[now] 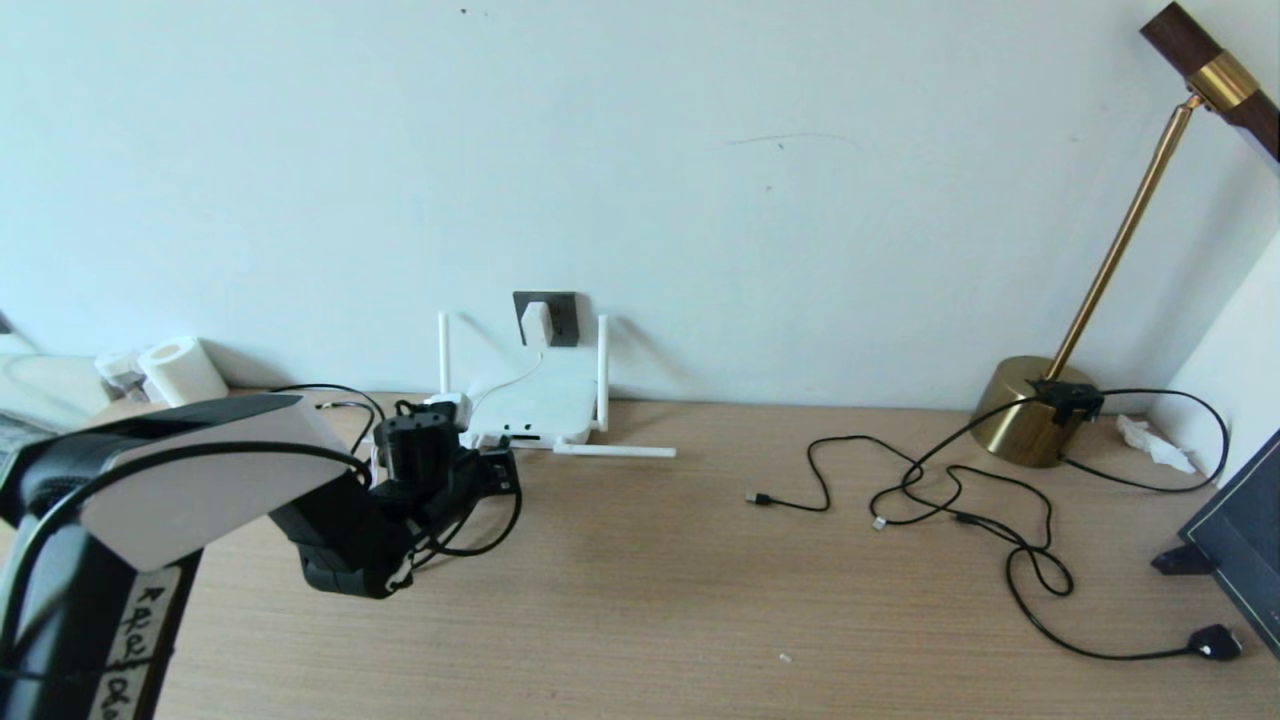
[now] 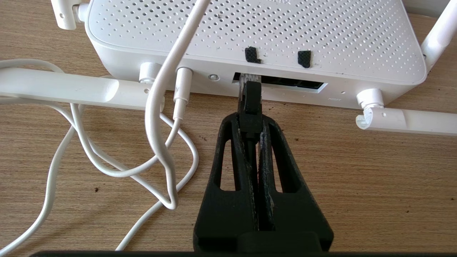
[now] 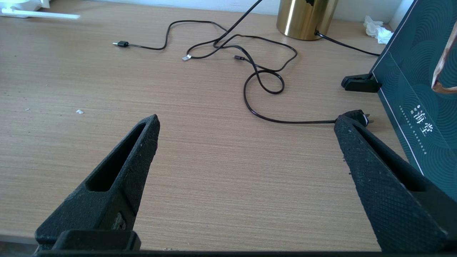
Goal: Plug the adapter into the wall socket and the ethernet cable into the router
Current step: Plug cable into router interface
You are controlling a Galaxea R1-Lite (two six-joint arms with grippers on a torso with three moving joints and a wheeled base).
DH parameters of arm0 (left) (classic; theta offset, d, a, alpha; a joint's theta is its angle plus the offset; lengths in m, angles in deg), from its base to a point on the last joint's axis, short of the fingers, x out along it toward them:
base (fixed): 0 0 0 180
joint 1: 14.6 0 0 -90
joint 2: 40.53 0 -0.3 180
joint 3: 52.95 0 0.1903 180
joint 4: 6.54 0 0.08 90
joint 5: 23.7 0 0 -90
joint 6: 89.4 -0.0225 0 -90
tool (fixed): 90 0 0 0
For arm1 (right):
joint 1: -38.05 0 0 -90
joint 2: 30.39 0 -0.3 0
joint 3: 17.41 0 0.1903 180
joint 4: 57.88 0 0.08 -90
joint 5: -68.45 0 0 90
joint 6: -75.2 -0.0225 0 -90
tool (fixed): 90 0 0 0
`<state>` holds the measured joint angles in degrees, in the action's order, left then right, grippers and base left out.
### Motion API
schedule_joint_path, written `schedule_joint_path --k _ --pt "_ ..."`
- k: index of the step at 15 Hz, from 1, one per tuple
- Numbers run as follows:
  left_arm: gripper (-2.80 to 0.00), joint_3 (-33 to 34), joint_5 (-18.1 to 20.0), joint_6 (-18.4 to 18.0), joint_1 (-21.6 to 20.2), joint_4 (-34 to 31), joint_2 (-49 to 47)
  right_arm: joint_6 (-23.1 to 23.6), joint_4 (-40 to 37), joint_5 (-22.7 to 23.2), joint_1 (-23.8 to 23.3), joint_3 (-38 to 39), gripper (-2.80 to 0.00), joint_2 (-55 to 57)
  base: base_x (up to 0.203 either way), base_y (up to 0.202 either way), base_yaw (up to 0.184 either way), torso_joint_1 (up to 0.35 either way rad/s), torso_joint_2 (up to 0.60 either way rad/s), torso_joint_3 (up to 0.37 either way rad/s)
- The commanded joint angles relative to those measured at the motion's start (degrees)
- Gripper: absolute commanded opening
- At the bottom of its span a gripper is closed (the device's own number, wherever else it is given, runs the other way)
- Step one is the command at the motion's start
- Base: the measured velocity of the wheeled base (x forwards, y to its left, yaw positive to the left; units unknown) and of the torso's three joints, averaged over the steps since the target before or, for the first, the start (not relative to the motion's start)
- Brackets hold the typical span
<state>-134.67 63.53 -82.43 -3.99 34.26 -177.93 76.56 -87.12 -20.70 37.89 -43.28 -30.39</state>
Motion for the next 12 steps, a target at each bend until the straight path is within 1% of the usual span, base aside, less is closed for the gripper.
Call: schedule_joint_path --k 1,12 --pt "-2.8 -0.1 0.0 0.1 -0.1 0.5 -0.2 0.0 0.0 0.0 0.0 0.0 0.0 0.1 0.0 0.0 0.0 0.0 0.0 0.0" --pt "-2.8 -0.5 0.0 0.1 -0.2 0.4 -0.2 0.0 0.0 0.0 0.0 0.0 0.0 0.1 0.0 0.0 0.0 0.0 0.0 0.0"
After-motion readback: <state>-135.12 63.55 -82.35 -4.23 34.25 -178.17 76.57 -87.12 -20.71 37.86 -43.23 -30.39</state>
